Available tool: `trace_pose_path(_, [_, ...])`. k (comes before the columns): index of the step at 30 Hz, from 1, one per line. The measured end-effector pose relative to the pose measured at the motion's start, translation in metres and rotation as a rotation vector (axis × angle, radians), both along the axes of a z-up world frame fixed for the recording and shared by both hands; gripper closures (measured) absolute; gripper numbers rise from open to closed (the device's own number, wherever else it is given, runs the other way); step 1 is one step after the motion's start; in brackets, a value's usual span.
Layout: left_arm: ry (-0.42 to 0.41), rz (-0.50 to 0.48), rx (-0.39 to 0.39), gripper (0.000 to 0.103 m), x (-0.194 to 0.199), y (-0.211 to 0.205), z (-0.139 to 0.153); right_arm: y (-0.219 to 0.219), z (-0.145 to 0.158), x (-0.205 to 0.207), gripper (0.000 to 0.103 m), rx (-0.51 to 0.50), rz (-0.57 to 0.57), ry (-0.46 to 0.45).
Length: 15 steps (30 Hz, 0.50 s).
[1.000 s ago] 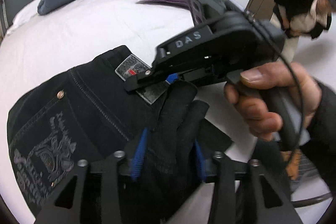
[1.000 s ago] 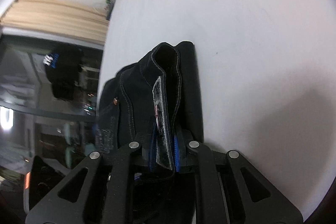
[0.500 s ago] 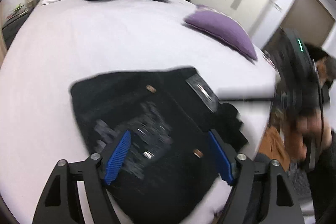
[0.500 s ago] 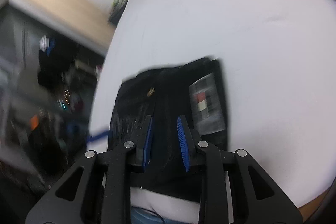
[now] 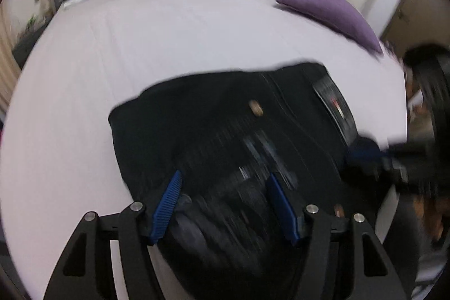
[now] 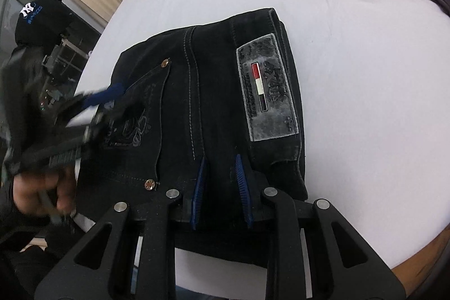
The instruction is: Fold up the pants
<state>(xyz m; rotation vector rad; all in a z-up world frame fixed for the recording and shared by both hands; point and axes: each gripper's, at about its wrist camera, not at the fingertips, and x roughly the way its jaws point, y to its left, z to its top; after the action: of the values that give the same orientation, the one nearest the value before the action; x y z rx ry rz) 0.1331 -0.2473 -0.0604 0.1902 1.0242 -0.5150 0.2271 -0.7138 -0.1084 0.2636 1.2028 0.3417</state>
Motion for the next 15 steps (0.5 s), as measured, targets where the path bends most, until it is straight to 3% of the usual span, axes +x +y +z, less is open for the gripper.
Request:
trace_pose_path(5, [-0.154,-0.101,0.13,0.037,-0.063,-0.013,0.005,-0.003,0.0,-0.004,0.084,0.003,-0.019,-0.017])
trace_pose_path(12, [-0.145,-0.114,0.097,0.038,-0.069,-0.002,0.007,-0.007,0.018,-0.035,0.083,-0.046,-0.058,-0.063])
trace_pose_path(15, [-0.158,-0.125,0.103,0.041,-0.072,-0.003,0.006,-0.022,0.006,-0.052,0.084,0.024,-0.089,-0.084])
